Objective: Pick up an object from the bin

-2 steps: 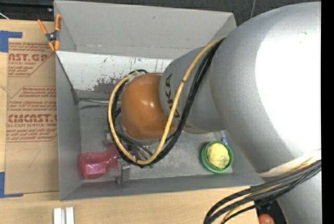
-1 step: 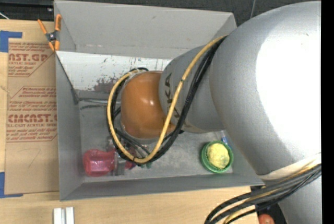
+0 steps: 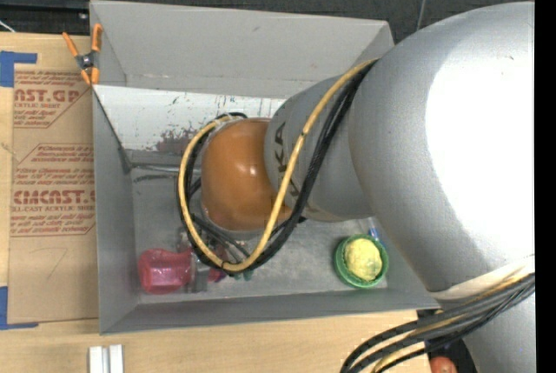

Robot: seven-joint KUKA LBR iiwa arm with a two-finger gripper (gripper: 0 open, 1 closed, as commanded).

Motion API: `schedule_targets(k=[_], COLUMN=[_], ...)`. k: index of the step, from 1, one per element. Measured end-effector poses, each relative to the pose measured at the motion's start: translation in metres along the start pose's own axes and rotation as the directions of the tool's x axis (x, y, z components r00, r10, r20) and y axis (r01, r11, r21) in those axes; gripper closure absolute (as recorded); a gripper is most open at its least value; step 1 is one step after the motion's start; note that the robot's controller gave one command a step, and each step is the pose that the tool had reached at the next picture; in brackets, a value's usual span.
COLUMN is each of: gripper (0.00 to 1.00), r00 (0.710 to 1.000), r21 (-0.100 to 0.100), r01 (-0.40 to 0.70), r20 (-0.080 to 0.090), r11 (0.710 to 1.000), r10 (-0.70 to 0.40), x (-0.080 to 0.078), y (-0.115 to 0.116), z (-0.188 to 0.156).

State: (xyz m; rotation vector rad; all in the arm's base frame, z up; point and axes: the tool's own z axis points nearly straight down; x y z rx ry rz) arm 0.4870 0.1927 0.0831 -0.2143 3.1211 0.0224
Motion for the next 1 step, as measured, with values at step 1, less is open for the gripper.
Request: schedule_targets(k=[1], gripper=[1.0], r00=[0.999], r21=[0.001], r01=[0.033], r20=[-0.004], r11=[0.999], r10=[-0.033], x=[0.0023], y=[0.0021], z=[-0.1058])
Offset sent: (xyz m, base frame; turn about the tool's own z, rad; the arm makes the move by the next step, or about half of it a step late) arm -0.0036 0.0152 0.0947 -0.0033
